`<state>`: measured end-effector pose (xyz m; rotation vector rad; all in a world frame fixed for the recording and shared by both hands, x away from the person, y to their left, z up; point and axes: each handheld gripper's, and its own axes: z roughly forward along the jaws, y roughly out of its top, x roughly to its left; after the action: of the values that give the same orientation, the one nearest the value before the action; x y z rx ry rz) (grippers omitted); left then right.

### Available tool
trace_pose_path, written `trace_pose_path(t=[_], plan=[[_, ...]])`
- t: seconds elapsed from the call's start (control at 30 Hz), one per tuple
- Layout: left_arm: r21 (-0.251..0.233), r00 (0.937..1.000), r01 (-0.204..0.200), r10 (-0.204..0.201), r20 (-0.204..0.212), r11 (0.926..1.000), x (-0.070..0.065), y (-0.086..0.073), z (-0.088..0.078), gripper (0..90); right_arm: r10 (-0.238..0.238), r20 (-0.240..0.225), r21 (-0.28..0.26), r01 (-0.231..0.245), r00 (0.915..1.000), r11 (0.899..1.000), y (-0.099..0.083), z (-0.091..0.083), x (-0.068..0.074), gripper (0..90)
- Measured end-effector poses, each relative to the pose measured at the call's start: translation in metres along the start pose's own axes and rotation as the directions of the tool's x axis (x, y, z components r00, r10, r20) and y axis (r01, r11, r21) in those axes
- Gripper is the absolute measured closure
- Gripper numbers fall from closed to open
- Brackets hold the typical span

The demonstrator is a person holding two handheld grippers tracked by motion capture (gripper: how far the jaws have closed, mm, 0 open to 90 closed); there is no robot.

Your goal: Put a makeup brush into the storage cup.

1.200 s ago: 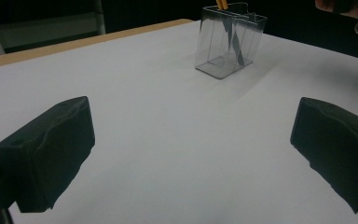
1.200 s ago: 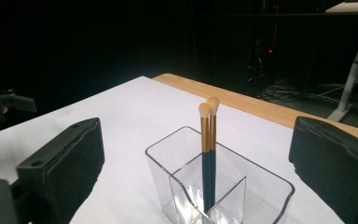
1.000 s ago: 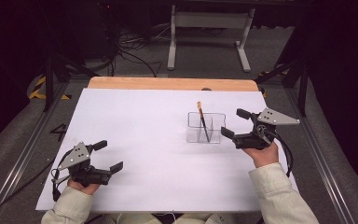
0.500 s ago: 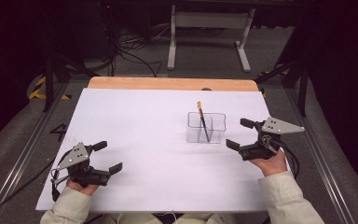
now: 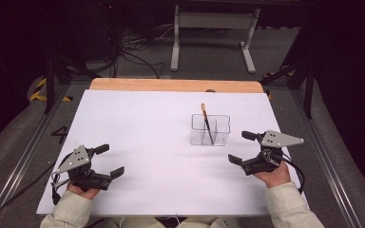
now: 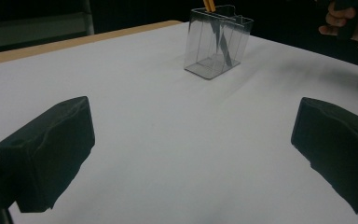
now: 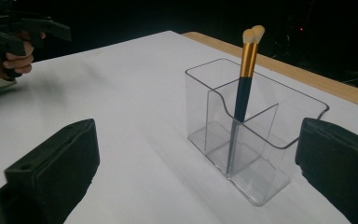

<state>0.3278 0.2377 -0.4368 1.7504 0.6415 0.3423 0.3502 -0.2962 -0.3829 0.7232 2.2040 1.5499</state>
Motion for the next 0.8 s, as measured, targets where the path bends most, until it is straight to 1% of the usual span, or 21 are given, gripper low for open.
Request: trace_pose_path(t=[0.03, 0.1, 0.13, 0.17, 0.27, 0.3, 0.37, 0.47, 0.53, 0.57, 0.63, 0.8], plan=[[0.003, 1.0000, -0.008, 0.008, 0.001, 1.0000, 0.001, 0.000, 0.000, 0.0, 0.000, -0.005, -0.002, 0.000, 1.0000, 1.000, -0.002, 0.000, 0.001, 0.0], [0.012, 0.9999, -0.011, 0.011, 0.002, 0.9999, 0.001, 0.000, 0.001, 0.0, 0.000, -0.013, -0.008, 0.000, 0.9999, 1.000, -0.005, 0.002, 0.002, 0.0], [0.014, 1.0000, -0.003, 0.003, 0.000, 0.9999, 0.001, -0.001, 0.001, 0.0, 0.000, -0.021, -0.009, 0.000, 0.9998, 1.000, -0.007, 0.003, 0.002, 0.0], [0.017, 1.0000, -0.006, 0.006, 0.000, 0.9998, 0.002, -0.001, 0.001, 0.0, 0.000, -0.021, -0.011, 0.000, 0.9998, 1.000, -0.009, 0.004, 0.003, 0.0], [0.021, 1.0000, 0.000, 0.000, 0.006, 0.9998, 0.002, -0.002, 0.002, 0.0, 0.006, -0.026, -0.014, -0.007, 0.9996, 1.000, -0.015, 0.006, 0.004, 0.1], [0.020, 1.0000, 0.003, -0.003, 0.008, 0.9998, 0.002, -0.002, 0.002, 0.0, 0.006, -0.025, -0.014, -0.006, 0.9997, 1.000, -0.016, 0.007, 0.004, 0.0], [0.023, 0.9999, -0.007, 0.007, 0.012, 0.9997, 0.002, -0.002, 0.003, 0.0, 0.008, -0.025, -0.016, -0.008, 0.9997, 1.000, -0.020, 0.008, 0.005, 0.0], [0.026, 0.9998, -0.001, 0.000, 0.018, 0.9997, 0.003, -0.003, 0.003, 0.0, 0.015, -0.019, -0.022, -0.015, 0.9997, 1.000, -0.025, 0.009, 0.005, 0.0], [0.033, 0.9997, 0.006, -0.007, 0.022, 0.9994, 0.004, -0.004, 0.005, 0.0, 0.010, -0.006, -0.043, -0.011, 0.9999, 0.999, -0.029, 0.009, 0.006, 0.0], [0.034, 0.9996, 0.015, -0.015, 0.023, 0.9993, 0.005, -0.004, 0.005, 0.0, 0.012, -0.004, -0.044, -0.012, 0.9999, 0.999, -0.030, 0.009, 0.006, 0.0], [0.031, 0.9997, 0.016, -0.016, 0.020, 0.9994, 0.006, -0.005, 0.005, 0.0, 0.019, -0.010, -0.051, -0.020, 0.9998, 0.998, -0.033, 0.009, 0.006, 0.0], [0.028, 0.9996, 0.015, -0.016, 0.022, 0.9995, 0.006, -0.006, 0.006, 0.0, 0.017, -0.012, -0.070, -0.018, 0.9998, 0.997, -0.039, 0.010, 0.007, 0.0]])
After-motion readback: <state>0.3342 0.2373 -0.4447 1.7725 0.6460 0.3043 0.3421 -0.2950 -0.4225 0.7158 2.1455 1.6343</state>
